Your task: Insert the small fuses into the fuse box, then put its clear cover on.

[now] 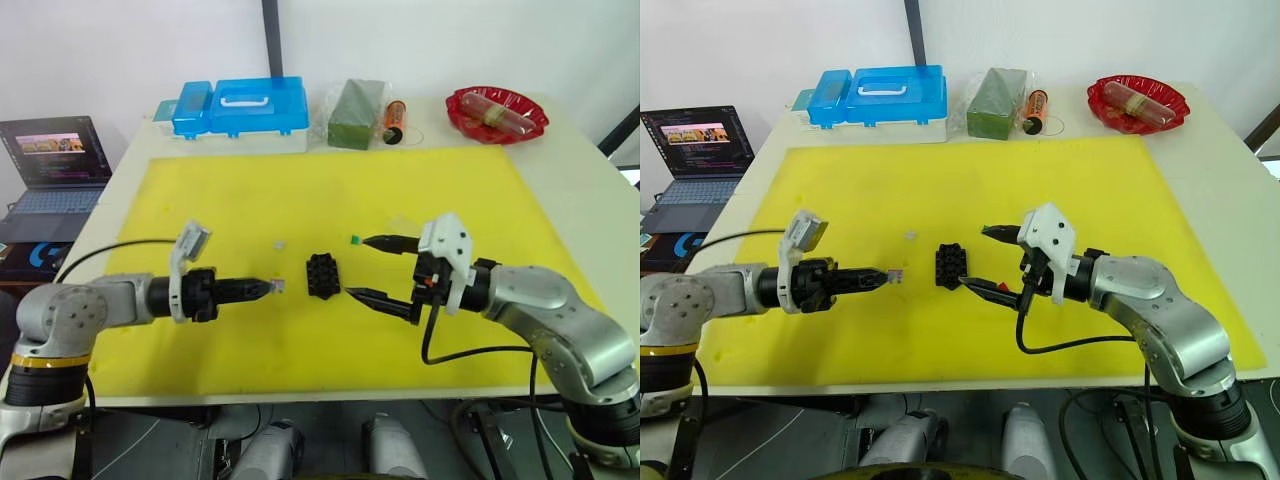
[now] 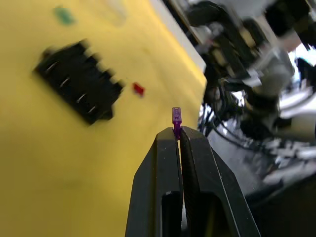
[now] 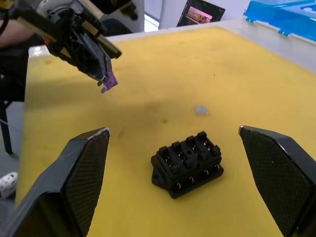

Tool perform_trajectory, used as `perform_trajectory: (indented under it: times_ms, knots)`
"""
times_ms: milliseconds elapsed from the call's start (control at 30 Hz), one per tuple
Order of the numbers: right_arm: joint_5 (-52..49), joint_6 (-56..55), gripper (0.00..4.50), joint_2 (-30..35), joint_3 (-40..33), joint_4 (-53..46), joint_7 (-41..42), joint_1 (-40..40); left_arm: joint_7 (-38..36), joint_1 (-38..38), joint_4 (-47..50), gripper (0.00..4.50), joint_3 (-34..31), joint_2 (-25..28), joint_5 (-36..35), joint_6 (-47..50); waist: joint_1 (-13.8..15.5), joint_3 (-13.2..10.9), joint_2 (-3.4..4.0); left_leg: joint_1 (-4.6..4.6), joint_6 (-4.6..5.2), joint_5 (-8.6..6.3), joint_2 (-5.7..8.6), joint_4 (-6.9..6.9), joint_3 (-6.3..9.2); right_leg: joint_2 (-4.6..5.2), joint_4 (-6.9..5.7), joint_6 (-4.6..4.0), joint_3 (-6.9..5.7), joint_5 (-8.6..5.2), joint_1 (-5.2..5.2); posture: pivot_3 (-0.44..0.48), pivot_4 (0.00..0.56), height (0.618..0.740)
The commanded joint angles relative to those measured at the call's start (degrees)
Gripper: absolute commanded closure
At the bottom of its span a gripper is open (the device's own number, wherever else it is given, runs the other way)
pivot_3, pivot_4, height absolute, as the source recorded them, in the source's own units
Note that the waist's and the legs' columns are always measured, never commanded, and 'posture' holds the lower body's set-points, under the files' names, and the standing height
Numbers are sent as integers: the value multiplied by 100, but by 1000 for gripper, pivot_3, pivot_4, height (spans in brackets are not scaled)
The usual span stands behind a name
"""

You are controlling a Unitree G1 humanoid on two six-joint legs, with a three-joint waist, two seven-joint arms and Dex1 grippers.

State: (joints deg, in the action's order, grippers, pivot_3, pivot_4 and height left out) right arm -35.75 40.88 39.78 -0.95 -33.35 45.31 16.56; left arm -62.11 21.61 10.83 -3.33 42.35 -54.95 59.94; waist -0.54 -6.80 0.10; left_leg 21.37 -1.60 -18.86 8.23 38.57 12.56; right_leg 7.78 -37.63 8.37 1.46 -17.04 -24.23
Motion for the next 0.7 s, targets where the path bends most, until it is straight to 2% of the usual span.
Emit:
perform_trajectory:
  times_ms: [33,100,233,333,367,400,467,700]
  knots:
    - [-217,-21,208,122,-97,-32,233,148,-710,414,166,4491,628,-140,1156,-1773,21,-5,-7,2,0,0,0,-2,0,0,5,0,0,0,0,0,150,740]
    - [-220,-53,571,146,-76,-7,289,173,-973,529,73,4500,833,-216,1536,-2374,8,-8,-13,4,0,0,-2,-2,0,0,18,-2,-4,3,4,0,150,740]
    - [-89,-142,1924,246,27,-46,361,193,-1226,769,-312,4500,954,-571,2036,-3459,-20,-8,-14,-1,0,0,-8,-26,-11,0,32,-3,-4,6,0,0,150,740]
    - [-58,-198,1924,241,68,-99,368,233,-1311,864,-568,4500,972,-839,2302,-4063,-17,-11,-18,-1,0,0,-14,-27,-14,-3,33,-3,-6,6,-1,0,150,740]
    - [-49,-210,2304,243,72,-115,373,236,-1355,877,-620,4500,980,-887,2353,-4186,-18,-11,-18,-1,0,0,-14,-27,-17,-2,33,-2,-6,6,-1,0,150,740]
    - [-11,-242,2435,254,89,-118,378,234,-1407,883,-670,4500,998,-924,2408,-4292,-19,-11,-19,-1,1,0,-14,-26,-17,-2,33,0,-6,7,-1,0,150,740]
    - [79,-308,3029,295,136,-133,385,222,-1447,888,-735,4500,1016,-982,2466,-4424,-18,-11,-19,-2,1,0,-14,-27,-17,-2,32,1,-6,8,-2,0,150,740]
    - [286,-482,3029,313,301,-198,407,213,-1615,944,-964,4500,1074,-1100,2729,-4992,-10,-11,-20,-1,1,0,-13,-25,-16,-2,32,3,-7,9,-1,0,150,740]
